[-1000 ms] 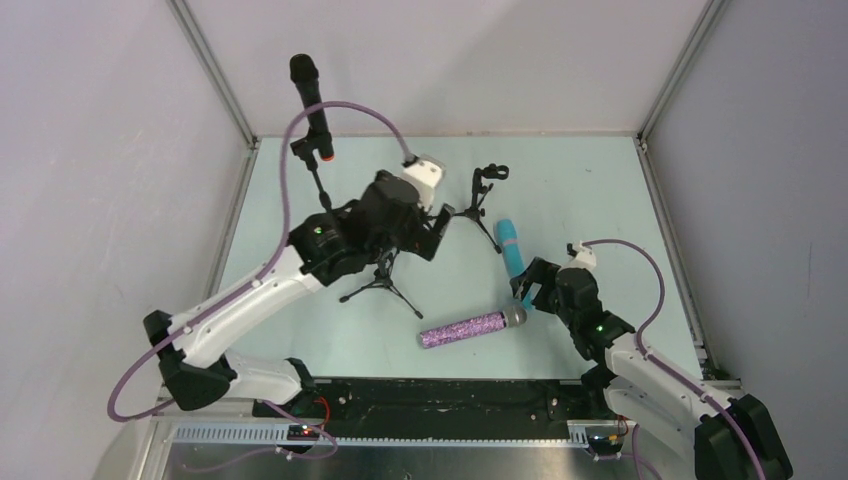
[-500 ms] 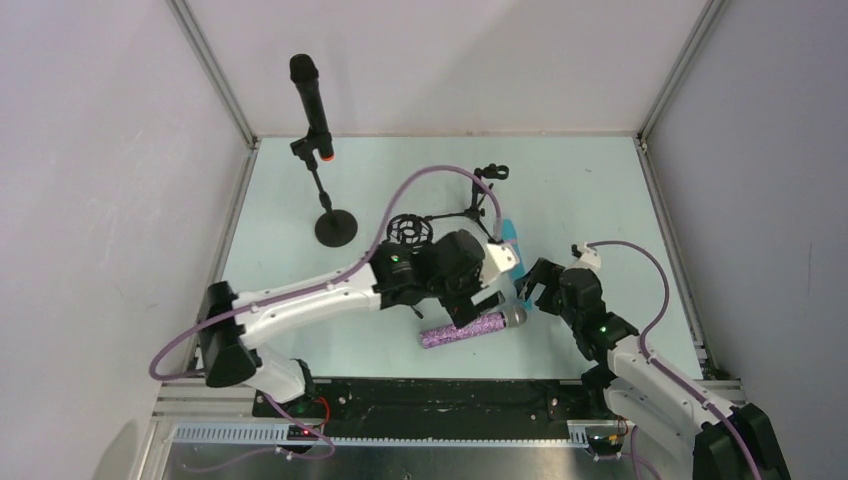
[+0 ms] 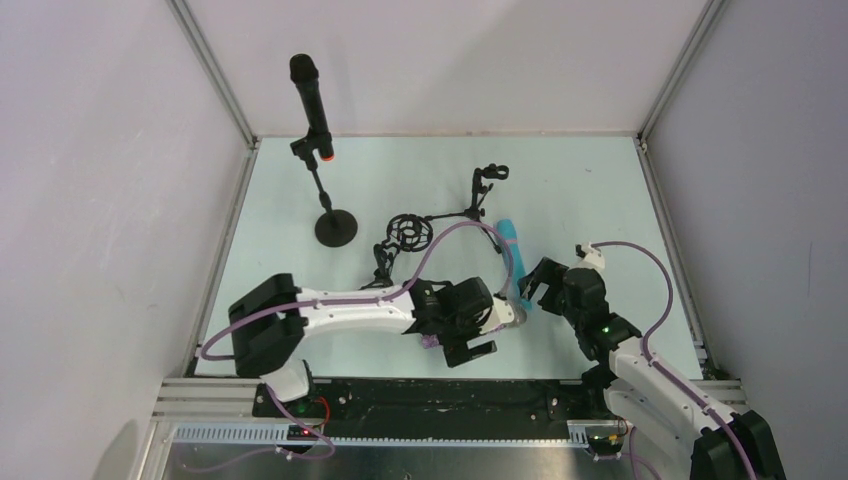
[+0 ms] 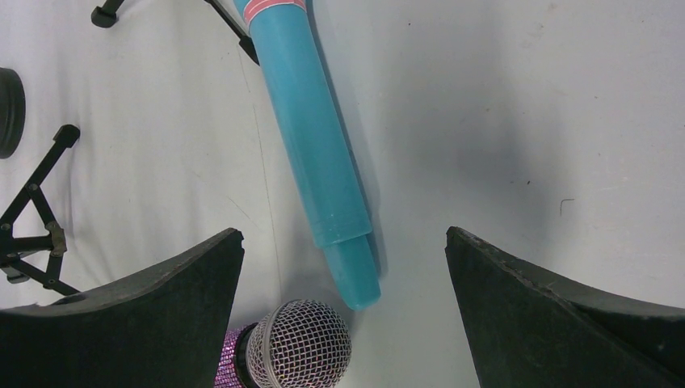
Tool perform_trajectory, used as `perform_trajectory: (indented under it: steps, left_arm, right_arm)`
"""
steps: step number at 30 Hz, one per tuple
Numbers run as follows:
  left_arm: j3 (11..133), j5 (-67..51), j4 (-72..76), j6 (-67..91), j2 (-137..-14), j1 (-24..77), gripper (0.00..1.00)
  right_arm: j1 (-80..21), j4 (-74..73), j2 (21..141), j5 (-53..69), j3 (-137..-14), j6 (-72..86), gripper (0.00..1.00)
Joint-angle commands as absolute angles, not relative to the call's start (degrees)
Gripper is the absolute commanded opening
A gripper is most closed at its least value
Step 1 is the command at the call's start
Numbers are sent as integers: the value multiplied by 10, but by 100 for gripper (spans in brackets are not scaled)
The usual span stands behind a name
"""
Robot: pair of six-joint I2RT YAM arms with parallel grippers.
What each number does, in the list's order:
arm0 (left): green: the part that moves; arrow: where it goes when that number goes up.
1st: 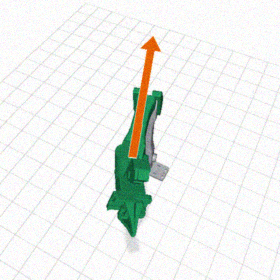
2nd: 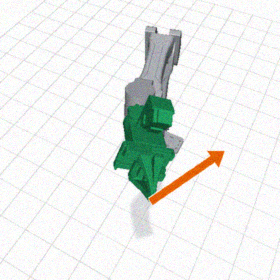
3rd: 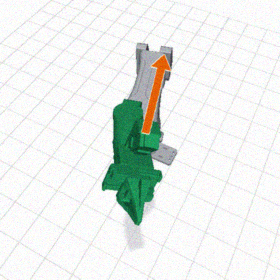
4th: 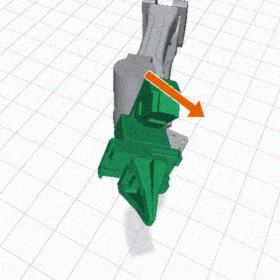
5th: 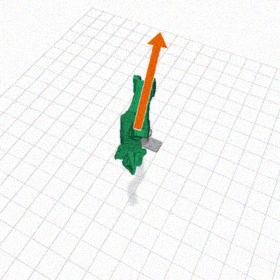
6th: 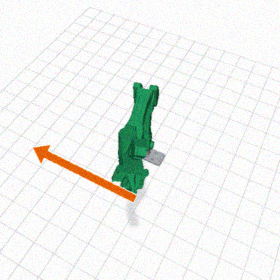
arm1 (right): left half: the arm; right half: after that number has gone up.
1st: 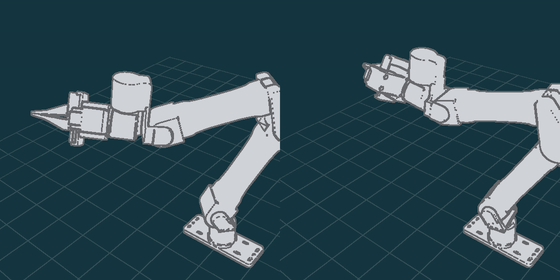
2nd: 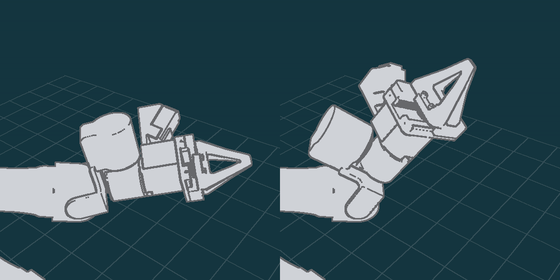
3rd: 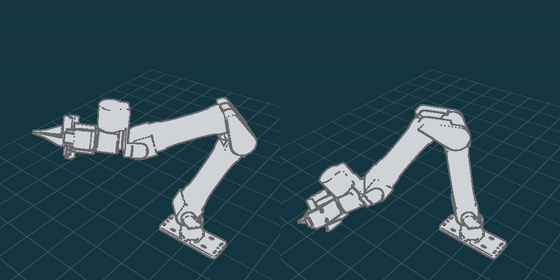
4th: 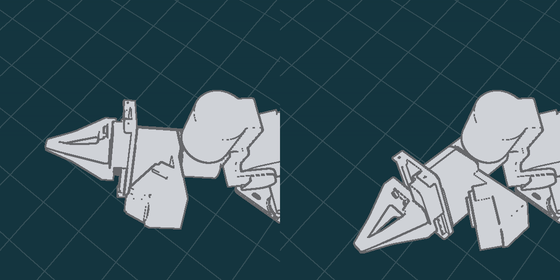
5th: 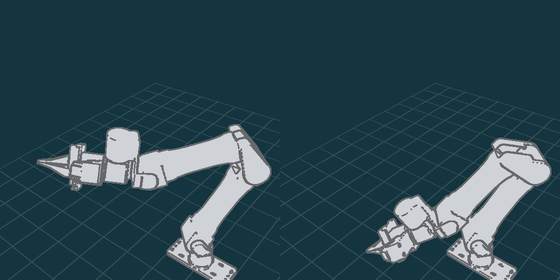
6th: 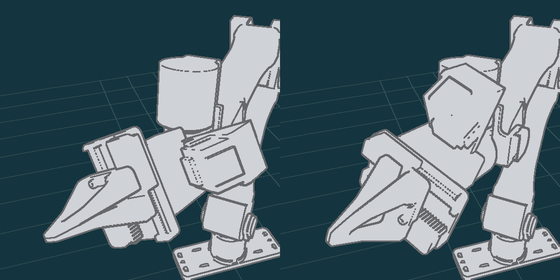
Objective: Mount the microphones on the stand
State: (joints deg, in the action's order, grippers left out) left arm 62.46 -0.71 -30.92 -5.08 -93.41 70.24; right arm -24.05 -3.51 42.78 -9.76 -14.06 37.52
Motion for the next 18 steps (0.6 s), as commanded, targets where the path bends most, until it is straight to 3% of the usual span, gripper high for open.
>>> perform_trajectory:
  steps: [1,10,18]
  left_arm:
    - [608,-6,-247,-65,-964,704,99]
    - [606,36,-237,-76,-1011,698,96]
    - [571,36,-238,-63,-997,683,70]
  right_arm:
    - [-235,-34,421,-91,-145,373,100]
    - [-230,-29,421,-82,-143,371,100]
    - [-226,-18,430,-77,-142,372,100]
